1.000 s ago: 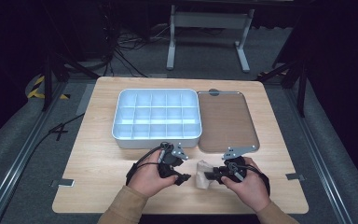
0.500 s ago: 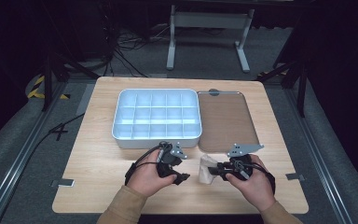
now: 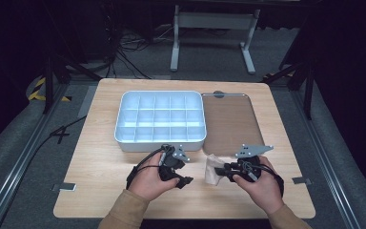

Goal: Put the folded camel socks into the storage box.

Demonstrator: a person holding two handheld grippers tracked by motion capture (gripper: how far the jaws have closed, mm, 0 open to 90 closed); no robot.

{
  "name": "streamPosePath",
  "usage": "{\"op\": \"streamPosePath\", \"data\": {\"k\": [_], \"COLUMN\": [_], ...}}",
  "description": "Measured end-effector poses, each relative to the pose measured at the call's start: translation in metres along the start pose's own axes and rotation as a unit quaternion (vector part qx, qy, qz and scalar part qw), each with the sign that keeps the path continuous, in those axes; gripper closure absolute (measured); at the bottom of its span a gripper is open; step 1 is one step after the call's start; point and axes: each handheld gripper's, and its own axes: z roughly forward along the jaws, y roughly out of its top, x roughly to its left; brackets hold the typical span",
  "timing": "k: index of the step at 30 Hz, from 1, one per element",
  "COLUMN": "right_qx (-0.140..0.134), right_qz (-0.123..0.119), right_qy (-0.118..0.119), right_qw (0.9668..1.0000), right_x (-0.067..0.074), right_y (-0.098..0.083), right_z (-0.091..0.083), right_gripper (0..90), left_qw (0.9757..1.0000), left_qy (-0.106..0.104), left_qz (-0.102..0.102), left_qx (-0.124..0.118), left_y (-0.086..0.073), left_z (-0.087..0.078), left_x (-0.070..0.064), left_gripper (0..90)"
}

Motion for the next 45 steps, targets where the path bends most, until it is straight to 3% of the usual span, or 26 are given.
{"op": "streamPosePath", "data": {"k": [7, 20, 45], "right_qx": [-0.015, -0.008, -0.013], "right_qz": [-0.011, -0.043, -0.079], "right_qy": [-0.007, -0.031, -0.028], "right_qw": [0.9998, 0.9986, 0.9964], "right_x": [-0.005, -0.02, -0.058], "right_y": [0.015, 0.056, 0.103], "right_z": [-0.005, -0.006, 0.015], "right_gripper": [74.8, 74.6, 73.7], "left_qw": [0.9999, 0.9997, 0.9996], "left_qy": [0.006, 0.01, 0.009], "left_qz": [-0.012, -0.017, -0.021], "left_qx": [-0.008, -0.015, -0.015], "left_y": [-0.003, -0.007, -0.008], "left_z": [-0.006, -0.014, -0.015], "left_x": [0.004, 0.007, 0.009], "left_gripper": [40.6, 40.0, 39.5]}}
